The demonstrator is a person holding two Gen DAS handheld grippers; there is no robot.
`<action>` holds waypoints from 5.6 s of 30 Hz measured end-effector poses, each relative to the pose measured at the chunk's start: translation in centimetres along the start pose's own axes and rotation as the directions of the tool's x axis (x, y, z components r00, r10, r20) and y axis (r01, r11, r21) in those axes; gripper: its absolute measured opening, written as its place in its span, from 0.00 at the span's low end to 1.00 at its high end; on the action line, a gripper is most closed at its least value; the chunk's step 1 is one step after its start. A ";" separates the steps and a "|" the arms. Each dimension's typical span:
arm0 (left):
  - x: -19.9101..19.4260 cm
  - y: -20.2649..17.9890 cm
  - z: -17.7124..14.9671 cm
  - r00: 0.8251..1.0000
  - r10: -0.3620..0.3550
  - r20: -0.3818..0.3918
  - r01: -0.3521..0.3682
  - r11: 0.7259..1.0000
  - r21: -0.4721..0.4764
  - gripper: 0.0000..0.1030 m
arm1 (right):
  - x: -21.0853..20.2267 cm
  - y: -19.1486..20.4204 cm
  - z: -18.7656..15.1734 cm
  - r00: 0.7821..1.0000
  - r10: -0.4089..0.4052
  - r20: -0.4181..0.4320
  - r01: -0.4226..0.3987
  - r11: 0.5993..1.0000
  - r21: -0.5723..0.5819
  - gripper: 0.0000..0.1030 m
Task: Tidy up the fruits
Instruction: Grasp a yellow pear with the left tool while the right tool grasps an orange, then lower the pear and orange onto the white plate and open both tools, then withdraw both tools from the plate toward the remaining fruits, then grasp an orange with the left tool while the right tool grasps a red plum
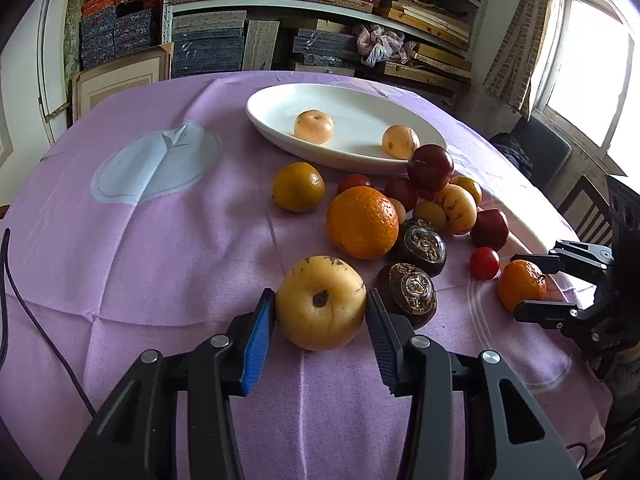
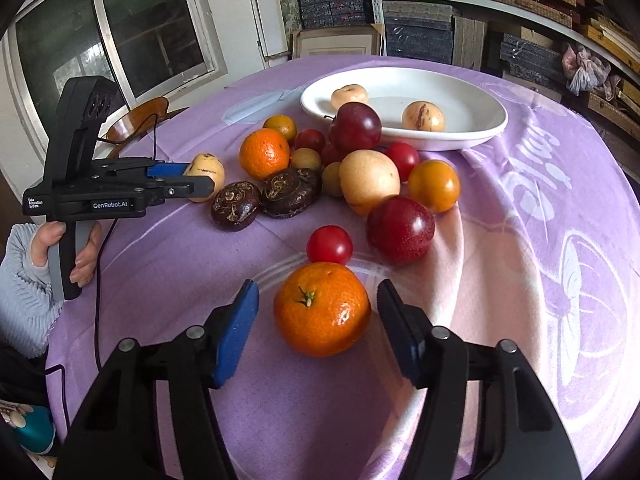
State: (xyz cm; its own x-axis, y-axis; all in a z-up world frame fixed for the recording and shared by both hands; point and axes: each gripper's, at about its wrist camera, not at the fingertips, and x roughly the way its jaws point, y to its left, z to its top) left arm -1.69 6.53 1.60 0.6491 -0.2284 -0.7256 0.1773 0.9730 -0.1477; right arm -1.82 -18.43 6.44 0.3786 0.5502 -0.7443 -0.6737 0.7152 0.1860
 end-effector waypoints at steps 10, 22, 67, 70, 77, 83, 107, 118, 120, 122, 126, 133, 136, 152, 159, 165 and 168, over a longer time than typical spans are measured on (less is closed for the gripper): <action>0.1 -0.3 0.0 1.000 -0.004 -0.001 0.004 1.000 0.006 0.45 | 0.6 -0.3 -0.2 0.999 0.018 -0.030 -0.018 1.000 0.016 0.45; -2.0 -0.4 1.5 0.998 0.027 0.059 -0.026 0.999 -0.020 0.44 | -3.3 -2.9 1.9 0.995 0.047 0.093 -0.061 0.986 0.154 0.44; 2.4 1.6 13.8 0.989 0.101 0.104 -0.096 0.994 -0.045 0.44 | -0.9 -10.6 13.2 0.965 -0.154 0.214 0.109 0.972 0.206 0.77; 0.3 0.6 11.7 0.988 0.109 0.109 -0.107 0.994 -0.026 0.49 | -3.3 -8.6 10.3 0.960 -0.149 0.236 0.109 0.978 0.177 0.81; -2.4 -1.7 5.3 0.978 0.134 0.163 -0.128 0.991 -0.045 0.92 | -5.5 -4.3 3.1 0.922 -0.166 0.350 0.126 0.983 0.135 0.96; -0.4 -2.1 3.9 0.980 0.149 0.135 -0.143 0.988 -0.053 0.92 | -4.8 -4.6 2.3 0.920 -0.200 0.338 0.163 0.977 0.134 0.96; -0.5 1.5 3.2 0.969 0.224 0.106 -0.213 0.971 -0.105 0.97 | -4.0 -7.4 2.5 0.946 -0.143 0.292 0.073 0.968 0.240 0.96; 1.7 -1.8 3.7 0.972 0.217 0.086 -0.220 0.975 0.035 0.97 | -3.7 -6.1 2.5 0.951 -0.116 0.286 0.064 0.980 0.187 0.96; 1.9 -2.0 3.8 0.975 0.206 0.085 -0.210 0.977 0.044 0.97 | -3.6 -6.0 2.5 0.952 -0.116 0.283 0.064 0.980 0.186 0.96; 2.2 -2.2 3.9 0.978 0.194 0.079 -0.199 0.978 0.060 0.91 | -3.5 -6.0 2.5 0.953 -0.115 0.280 0.064 0.980 0.186 0.96; 2.8 -2.2 4.0 0.986 0.160 0.055 -0.163 0.985 0.063 0.72 | -3.4 -5.9 2.5 0.955 -0.111 0.274 0.062 0.982 0.181 0.96; 3.4 -2.0 4.2 0.992 0.121 0.030 -0.123 0.991 0.055 0.58 | -3.2 -5.3 2.5 0.961 -0.087 0.261 0.048 0.987 0.151 0.96; 3.7 -1.8 4.2 0.994 0.110 0.016 -0.111 0.993 0.047 0.51 | -3.0 -4.4 2.5 0.965 -0.081 0.251 0.056 0.993 0.103 0.96; 2.9 -1.1 3.7 0.993 0.116 0.025 -0.117 0.993 0.018 0.46 | -1.0 0.6 1.9 0.989 0.062 0.131 -0.044 0.990 -0.135 0.62; 2.9 -1.2 3.7 0.993 0.118 0.022 -0.118 0.993 0.023 0.47 | 0.8 0.6 1.9 0.997 0.051 0.056 -0.044 0.993 -0.113 0.50; 3.0 -1.2 3.8 0.992 0.122 0.021 -0.123 0.992 0.027 0.47 | 2.4 -0.2 2.4 1.000 0.021 0.001 -0.021 0.998 -0.061 0.43; 3.0 -1.3 3.7 0.993 0.120 0.021 -0.121 0.992 0.028 0.47 | 3.1 -0.4 2.6 1.000 0.019 -0.021 -0.020 0.999 -0.045 0.31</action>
State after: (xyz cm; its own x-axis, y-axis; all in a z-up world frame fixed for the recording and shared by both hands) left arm 2.79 4.47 2.09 0.6811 -0.1104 -0.7238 0.1180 0.9922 -0.0402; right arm 1.28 -15.92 5.73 0.3523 0.5549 -0.7537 -0.7091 0.6838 0.1720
